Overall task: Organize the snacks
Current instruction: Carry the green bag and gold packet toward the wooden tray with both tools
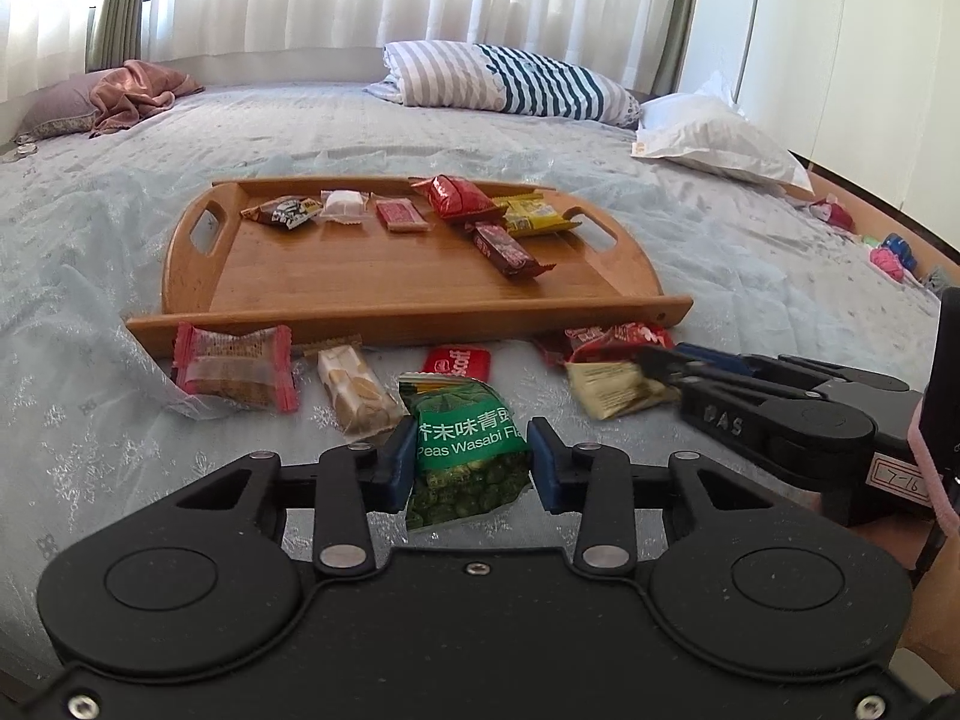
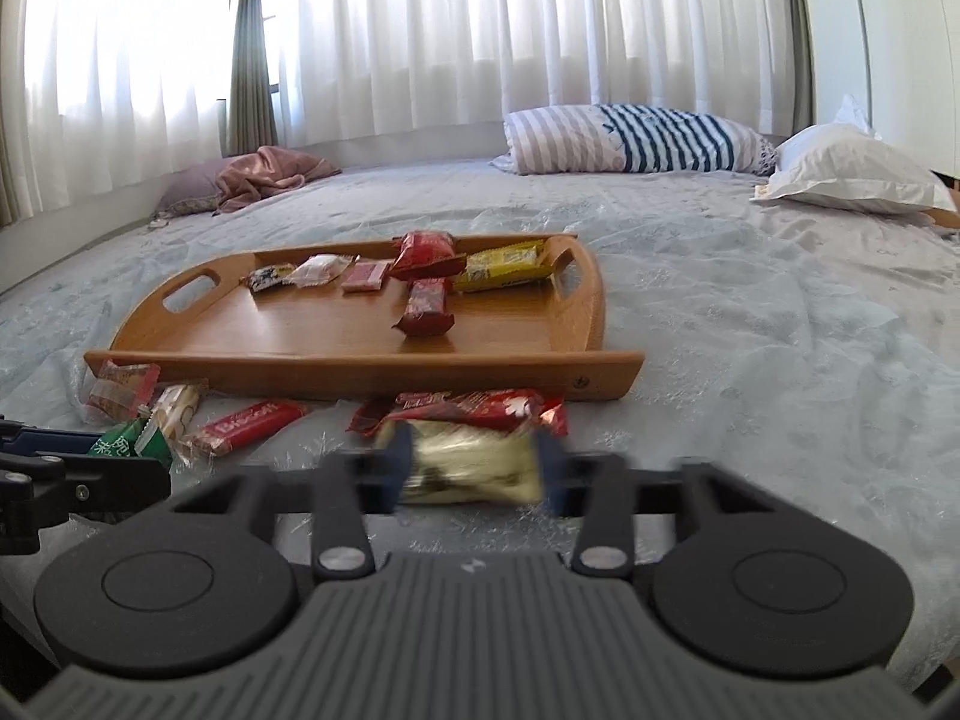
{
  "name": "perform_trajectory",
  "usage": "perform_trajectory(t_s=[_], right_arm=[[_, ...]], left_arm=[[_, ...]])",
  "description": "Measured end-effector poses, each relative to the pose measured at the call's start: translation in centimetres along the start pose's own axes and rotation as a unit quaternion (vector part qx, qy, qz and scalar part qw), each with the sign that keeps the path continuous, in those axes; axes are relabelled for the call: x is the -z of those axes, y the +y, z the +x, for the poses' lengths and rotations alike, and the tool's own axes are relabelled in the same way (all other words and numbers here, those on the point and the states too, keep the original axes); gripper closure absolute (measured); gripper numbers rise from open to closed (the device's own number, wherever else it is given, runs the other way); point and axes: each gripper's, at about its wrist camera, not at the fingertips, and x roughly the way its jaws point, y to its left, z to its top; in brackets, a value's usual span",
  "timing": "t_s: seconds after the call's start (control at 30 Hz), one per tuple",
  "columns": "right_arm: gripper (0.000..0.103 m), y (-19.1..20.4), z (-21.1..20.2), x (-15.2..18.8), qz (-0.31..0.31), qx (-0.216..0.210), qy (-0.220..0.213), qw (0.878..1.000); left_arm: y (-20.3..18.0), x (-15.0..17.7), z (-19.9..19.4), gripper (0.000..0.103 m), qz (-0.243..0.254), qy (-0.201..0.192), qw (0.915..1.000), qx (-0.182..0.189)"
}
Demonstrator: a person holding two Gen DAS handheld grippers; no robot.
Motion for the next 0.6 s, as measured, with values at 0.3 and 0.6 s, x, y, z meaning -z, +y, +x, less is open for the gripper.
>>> perform_trajectory(t_s=[0.3, 0.6], right_arm=[[0.032, -0.2, -0.1, -0.4, 0.026, -0.013, 0.01, 1.0], [0.013, 3.5, 1.6, 0.6, 0.023, -0.004, 0.023, 0.999]], left_arm=[[0.9, -1.1, -0.3, 0.067, -0.011, -0.02, 0.9996, -0.015], [2.7, -1.8, -0.3, 0.067, -0.027, -0.028, 0.9984, -0.041]])
